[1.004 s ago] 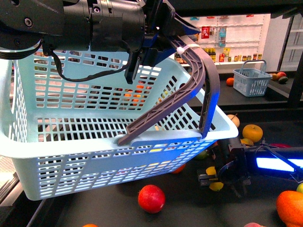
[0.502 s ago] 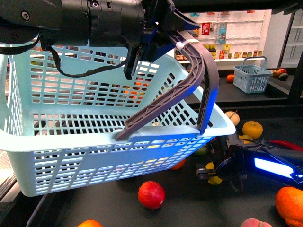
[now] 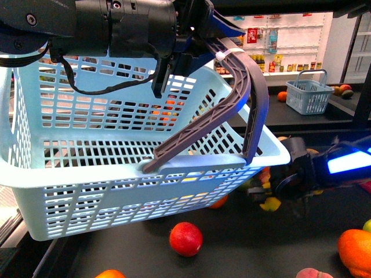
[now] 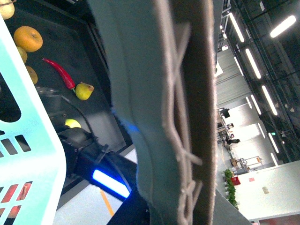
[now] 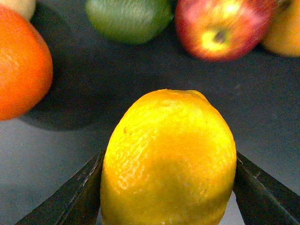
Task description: Pick lemon from shelf
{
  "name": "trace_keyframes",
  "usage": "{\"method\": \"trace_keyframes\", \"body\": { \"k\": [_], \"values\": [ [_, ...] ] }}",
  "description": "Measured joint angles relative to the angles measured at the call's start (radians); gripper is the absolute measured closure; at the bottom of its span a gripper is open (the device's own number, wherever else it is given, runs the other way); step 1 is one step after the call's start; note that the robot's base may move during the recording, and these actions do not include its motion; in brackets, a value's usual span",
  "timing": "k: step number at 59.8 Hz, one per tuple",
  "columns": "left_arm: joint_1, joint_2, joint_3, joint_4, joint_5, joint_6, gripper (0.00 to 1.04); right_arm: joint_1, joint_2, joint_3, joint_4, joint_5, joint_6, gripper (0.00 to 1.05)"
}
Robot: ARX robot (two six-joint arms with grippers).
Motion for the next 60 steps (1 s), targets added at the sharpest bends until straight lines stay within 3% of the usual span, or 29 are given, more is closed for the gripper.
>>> {"method": "trace_keyframes", "body": {
  "k": [14,26,41,60],
  "values": [
    [0.0,0.0,0.0,0.0,0.0,0.0,0.97,-0.086,-0.382,-0.397,0.18,-0.071,0.013,0.34],
    [0.0,0.0,0.0,0.0,0.0,0.0,0.97,-0.109,-0.666,-0.615,0.256,-0.175,0.098,0.34],
    [0.0,0.0,0.0,0.0,-0.002,0.0,0.97,-0.067,-0.979,-0.828,0.333,-0.312,0.256,0.34],
    [0.0,0.0,0.0,0.0,0.0,0.0,0.97,0.055,-1.067,-0.983,0.36,-0.361,0.364,0.34]
  ]
}}
